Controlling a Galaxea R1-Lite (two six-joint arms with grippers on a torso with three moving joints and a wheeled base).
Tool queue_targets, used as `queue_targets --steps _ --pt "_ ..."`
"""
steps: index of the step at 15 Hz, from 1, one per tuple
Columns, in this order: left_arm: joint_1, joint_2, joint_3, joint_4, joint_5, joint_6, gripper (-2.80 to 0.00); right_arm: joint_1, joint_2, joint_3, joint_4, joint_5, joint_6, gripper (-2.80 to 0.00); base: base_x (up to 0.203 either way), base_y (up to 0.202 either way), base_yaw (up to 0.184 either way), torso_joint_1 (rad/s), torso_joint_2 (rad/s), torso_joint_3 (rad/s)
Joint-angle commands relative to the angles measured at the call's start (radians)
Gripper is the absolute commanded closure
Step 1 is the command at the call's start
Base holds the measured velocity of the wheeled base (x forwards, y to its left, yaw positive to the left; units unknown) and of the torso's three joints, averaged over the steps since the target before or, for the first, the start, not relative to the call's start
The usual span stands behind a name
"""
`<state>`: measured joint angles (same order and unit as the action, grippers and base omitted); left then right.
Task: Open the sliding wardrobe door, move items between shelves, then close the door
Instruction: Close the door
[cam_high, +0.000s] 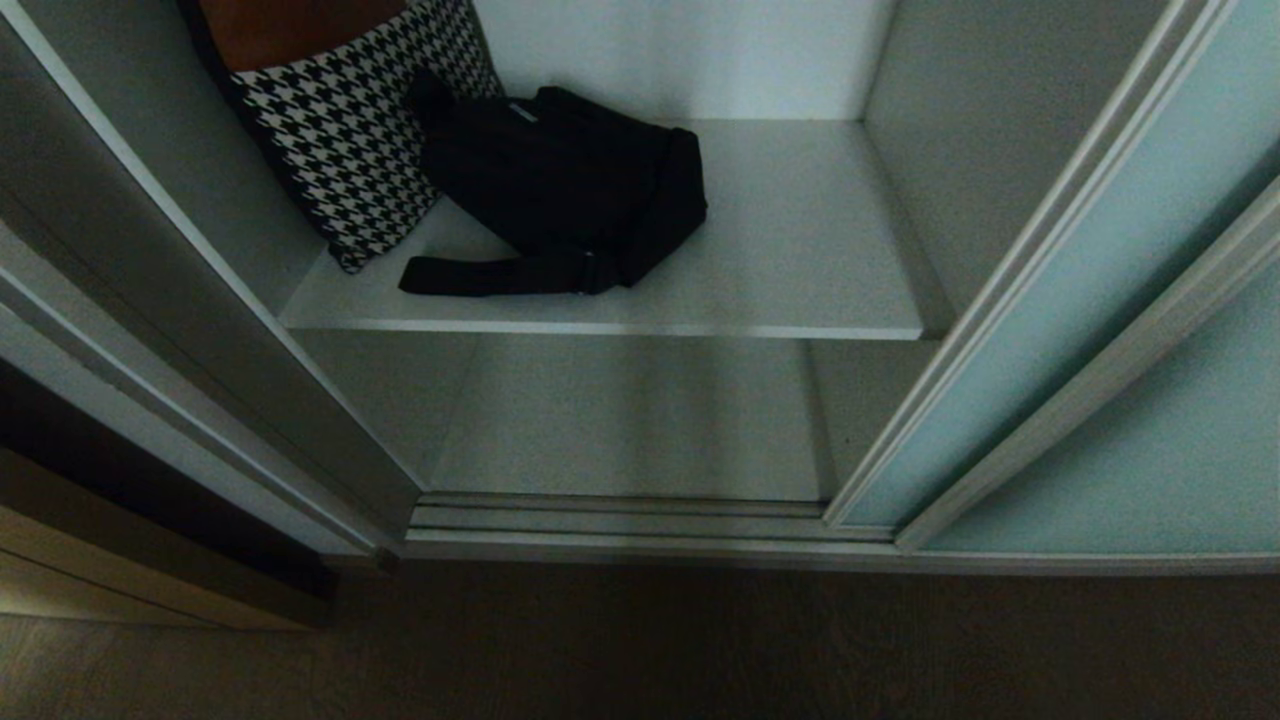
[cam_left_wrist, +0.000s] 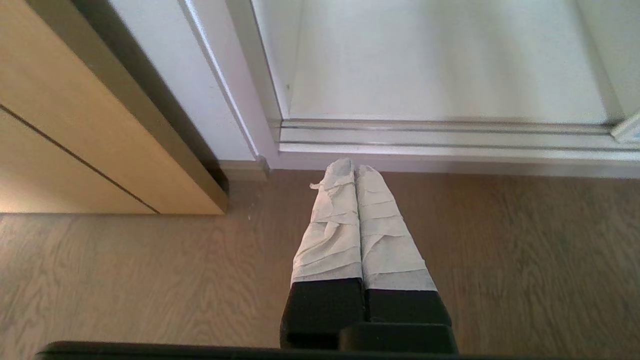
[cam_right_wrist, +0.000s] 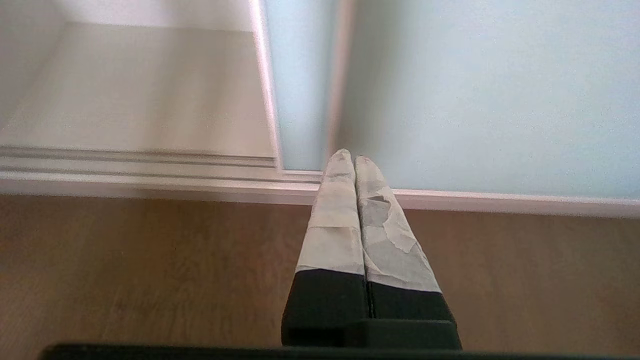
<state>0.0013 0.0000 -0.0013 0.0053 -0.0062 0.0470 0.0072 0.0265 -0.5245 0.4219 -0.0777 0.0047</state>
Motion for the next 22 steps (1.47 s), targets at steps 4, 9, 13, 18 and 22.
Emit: queue_targets --steps 4,9,13,18,22 --pt "0.0 0.002 0.001 -0.001 0.0 0.002 0.0 -0.001 0.099 -0.19 0.018 -0.031 0.008 0.0 -0.119 0.0 0.0 0.005 0.0 0.0" --pt "0.0 0.002 0.001 -0.004 0.006 -0.041 0.0 0.006 0.167 -0.332 0.094 -0.027 0.019 0.0 -0.179 0.0 -0.001 0.001 0.0 0.004" --pt "0.0 0.002 0.001 -0.004 0.006 -0.041 0.0 0.073 0.34 -0.514 0.099 -0.029 0.149 0.0 0.0 0.0 0.0 0.0 0.0 0.0" --pt "0.0 0.002 0.001 -0.004 0.006 -0.041 0.0 0.144 0.575 -0.695 0.094 -0.033 0.333 0.0 0.0 0.0 0.0 0.0 0.0 0.0" --pt "0.0 0.002 0.001 -0.004 0.006 -0.041 0.0 0.268 0.711 -0.774 0.064 -0.03 0.466 0.0 0.0 0.0 0.0 0.0 0.0 0.0"
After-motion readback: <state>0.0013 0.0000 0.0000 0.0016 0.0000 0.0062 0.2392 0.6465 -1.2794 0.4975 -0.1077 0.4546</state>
